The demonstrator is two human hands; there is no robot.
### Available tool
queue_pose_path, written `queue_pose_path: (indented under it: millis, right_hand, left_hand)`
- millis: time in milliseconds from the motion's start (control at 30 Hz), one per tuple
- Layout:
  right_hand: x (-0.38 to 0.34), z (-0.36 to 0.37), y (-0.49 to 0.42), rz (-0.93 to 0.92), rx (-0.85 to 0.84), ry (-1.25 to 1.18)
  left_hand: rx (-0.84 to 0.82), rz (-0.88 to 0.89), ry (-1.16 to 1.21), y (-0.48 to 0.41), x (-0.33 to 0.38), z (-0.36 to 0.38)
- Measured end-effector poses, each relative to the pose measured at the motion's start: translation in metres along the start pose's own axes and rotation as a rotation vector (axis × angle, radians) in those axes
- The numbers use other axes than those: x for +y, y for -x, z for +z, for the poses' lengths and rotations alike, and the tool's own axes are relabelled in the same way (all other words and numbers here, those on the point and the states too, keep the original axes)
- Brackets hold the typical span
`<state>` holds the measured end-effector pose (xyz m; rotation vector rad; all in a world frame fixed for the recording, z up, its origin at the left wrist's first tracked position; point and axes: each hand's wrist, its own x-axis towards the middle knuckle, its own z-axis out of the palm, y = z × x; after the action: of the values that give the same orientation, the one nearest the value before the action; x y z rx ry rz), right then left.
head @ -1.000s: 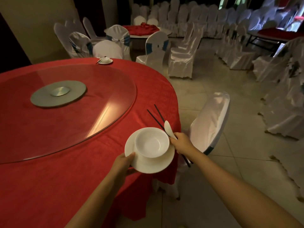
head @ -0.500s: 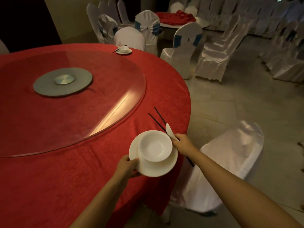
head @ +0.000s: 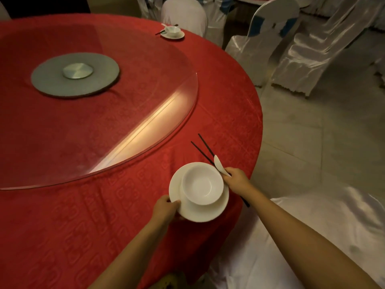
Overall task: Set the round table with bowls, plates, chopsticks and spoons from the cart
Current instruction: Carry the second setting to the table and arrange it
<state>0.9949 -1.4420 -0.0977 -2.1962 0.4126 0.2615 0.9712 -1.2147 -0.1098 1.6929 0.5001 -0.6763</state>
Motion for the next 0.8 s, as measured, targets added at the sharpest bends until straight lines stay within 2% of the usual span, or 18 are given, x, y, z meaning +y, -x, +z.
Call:
queue_pose_path:
  millis: [267, 467, 667, 800]
  right_hand:
    - [0.019, 0.005, -0.055, -0.089, -0.145, 0.080]
    - [0.028, -0.001, -0.071, -0.197, -0.256, 0.102]
    - [0.033, -0.008, -0.075, -0.268, -0.297, 0.146]
    - [0.032, -0.023, -0.080, -0.255, -0.240, 0.071]
  left_hand:
    - [0.167, -0.019, -0.076, -0.025, -0.003, 0.021]
    - [0.382, -0.002, -0.068, -0.015, -0.008, 0.044]
    - [0.502, -0.040, -0.209, -0.002, 0.000, 0.050]
    - [0.607, -0.053, -0.154, 0.013, -0.001, 0.043]
